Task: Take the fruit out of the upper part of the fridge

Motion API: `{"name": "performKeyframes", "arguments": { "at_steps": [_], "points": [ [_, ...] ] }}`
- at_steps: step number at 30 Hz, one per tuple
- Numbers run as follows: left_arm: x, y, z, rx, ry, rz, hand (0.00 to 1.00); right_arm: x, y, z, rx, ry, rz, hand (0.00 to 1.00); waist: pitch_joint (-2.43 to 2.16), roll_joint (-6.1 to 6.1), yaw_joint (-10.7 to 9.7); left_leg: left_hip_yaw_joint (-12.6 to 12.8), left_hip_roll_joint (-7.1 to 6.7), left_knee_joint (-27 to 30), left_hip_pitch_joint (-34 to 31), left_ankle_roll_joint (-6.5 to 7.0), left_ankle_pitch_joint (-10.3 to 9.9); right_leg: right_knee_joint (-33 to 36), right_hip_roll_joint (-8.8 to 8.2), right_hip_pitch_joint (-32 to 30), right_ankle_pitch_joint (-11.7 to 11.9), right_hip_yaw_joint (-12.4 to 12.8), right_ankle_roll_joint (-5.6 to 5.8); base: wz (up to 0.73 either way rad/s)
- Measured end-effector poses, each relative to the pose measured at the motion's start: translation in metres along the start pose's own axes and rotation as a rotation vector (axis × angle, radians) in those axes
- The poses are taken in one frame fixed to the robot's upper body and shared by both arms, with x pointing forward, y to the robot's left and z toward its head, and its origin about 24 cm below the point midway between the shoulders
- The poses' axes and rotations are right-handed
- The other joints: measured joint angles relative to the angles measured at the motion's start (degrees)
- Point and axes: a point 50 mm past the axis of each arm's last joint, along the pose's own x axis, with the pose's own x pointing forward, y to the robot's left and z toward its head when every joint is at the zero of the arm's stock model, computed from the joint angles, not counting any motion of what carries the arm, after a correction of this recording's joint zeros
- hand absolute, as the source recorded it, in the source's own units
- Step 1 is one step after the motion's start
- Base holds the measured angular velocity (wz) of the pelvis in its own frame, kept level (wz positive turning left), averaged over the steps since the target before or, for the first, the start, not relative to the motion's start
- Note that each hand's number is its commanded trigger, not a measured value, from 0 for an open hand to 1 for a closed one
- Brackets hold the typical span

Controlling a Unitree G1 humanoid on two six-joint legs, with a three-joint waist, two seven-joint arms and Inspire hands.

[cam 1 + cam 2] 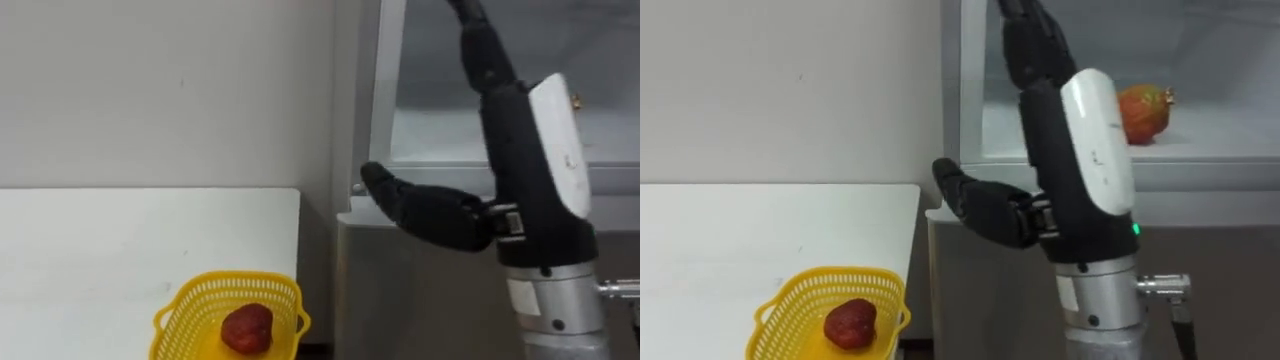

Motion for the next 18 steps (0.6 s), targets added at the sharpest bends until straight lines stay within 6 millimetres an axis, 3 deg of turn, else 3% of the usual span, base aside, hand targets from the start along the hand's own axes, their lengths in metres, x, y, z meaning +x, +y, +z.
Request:
{"name": "performKeyframes", "arguments": {
  "at_steps": [5,11,18],
  "points": [
    [-0.001,0.001,-0.006,-0.031,0.01,0.007,0.0,0.005,-0.026,-0.002,-0.014,-0.013,-0.149,0.0,-0.13,-0.57,-1.24,0.03,-0.05,0.19,0.01,0.02,-0.01,-0.22,0.13,-0.23,0.22,0.0,0.15,0.0],
    [-0.003,-0.001,-0.017,-0.088,0.037,0.011,0.0,0.0,-0.052,-0.013,-0.084,0.023,-0.303,0.0,0.02,-0.41,-2.06,0.11,-0.1,-0.29,0.79,0.02,-0.01,-0.34,0.2,0.15,0.22,0.33,0.17,-0.01],
    [-0.003,0.001,-0.016,-0.118,0.029,0.02,0.0,-0.013,-0.065,-0.023,-0.129,0.084,-0.352,0.0,0.0,-0.31,-2.18,0.13,0.04,-0.32,0.76,-0.07,0.05,-0.21,0.31,-0.35,0.22,0.21,0.16,-0.01]
  ]
}}
